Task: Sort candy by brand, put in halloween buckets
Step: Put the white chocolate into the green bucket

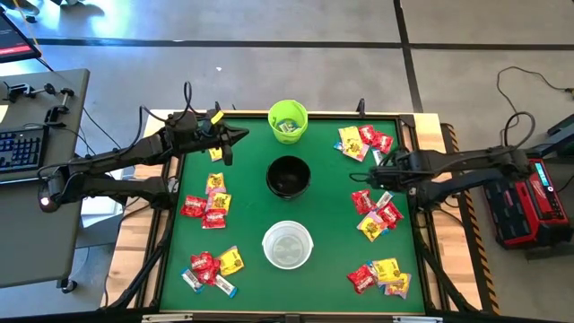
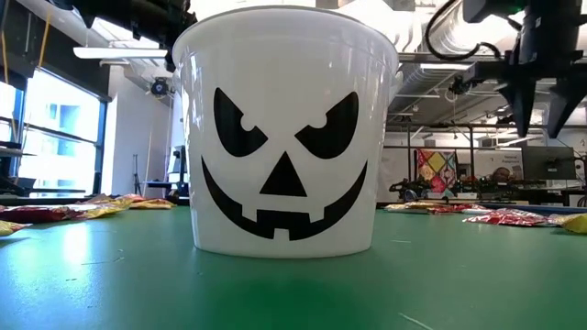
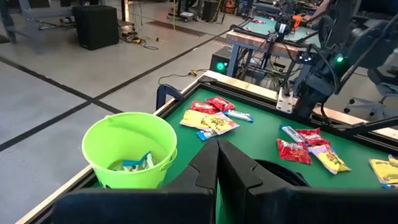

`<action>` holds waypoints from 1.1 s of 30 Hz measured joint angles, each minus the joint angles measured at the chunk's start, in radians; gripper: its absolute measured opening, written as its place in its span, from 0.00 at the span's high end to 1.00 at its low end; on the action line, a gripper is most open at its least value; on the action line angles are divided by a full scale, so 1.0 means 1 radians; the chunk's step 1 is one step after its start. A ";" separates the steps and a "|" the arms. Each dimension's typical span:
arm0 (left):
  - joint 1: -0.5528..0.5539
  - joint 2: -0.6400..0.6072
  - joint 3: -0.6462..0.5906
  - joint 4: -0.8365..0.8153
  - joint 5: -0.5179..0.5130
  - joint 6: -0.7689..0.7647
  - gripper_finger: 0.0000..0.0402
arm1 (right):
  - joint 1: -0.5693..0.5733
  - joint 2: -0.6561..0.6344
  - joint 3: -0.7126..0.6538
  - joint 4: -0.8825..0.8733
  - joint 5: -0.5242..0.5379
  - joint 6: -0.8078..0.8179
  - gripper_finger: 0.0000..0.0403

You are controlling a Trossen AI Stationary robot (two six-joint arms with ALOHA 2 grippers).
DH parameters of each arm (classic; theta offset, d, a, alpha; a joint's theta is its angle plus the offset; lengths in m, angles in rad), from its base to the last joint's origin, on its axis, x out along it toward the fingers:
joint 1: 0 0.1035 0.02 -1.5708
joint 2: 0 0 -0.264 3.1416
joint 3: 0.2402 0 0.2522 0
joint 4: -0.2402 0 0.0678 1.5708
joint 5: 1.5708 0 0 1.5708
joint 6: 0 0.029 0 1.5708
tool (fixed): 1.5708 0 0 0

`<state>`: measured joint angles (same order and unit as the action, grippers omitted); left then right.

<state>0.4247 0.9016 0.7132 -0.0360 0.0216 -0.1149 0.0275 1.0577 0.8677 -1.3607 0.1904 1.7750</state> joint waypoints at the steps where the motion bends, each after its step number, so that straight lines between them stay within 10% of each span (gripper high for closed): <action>1: 0.000 0.000 0.000 0.000 0.000 0.005 1.00 | -0.012 0.010 0.000 0.000 -0.001 -0.070 0.58; 17: 0.000 0.000 0.000 -0.010 0.001 0.026 1.00 | -0.135 0.248 0.000 0.079 -0.113 -1.531 0.52; 33: 0.000 0.000 0.000 -0.108 0.002 0.123 1.00 | -0.139 0.376 0.000 0.127 -0.230 -2.271 0.52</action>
<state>0.4248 0.9012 0.7136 -0.1443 0.0231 0.0081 -0.1110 1.4342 0.8680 -1.2340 -0.0396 -0.4963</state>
